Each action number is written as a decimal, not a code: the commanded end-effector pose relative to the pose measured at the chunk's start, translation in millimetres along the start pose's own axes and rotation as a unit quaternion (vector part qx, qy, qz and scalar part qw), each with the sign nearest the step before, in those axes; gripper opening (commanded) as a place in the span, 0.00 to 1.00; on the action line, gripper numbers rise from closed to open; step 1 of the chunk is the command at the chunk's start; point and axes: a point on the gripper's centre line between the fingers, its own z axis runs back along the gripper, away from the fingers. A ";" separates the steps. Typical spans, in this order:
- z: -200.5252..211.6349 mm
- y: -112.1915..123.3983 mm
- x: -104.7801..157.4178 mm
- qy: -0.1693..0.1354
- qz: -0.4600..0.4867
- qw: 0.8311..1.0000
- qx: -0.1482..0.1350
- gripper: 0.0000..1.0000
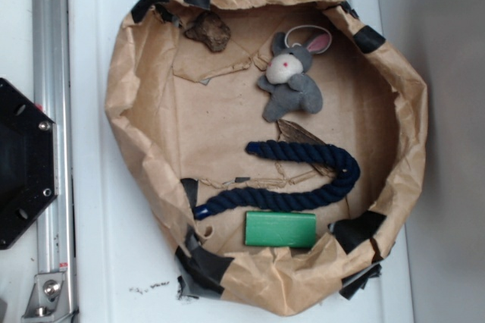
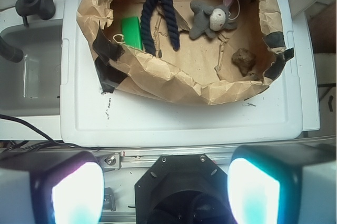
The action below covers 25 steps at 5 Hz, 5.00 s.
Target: Grab the rock.
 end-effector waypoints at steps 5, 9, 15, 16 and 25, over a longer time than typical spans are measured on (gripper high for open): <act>-89.7 47.3 98.8 -0.001 -0.155 0.987 0.038 1.00; -150.1 79.5 105.0 0.055 -0.285 0.953 0.082 1.00; -211.3 143.9 103.8 0.091 -0.413 0.903 0.076 1.00; -213.3 144.3 108.0 0.083 -0.399 0.910 0.069 0.01; -71.7 46.1 149.0 -0.073 -0.118 0.990 -0.023 0.00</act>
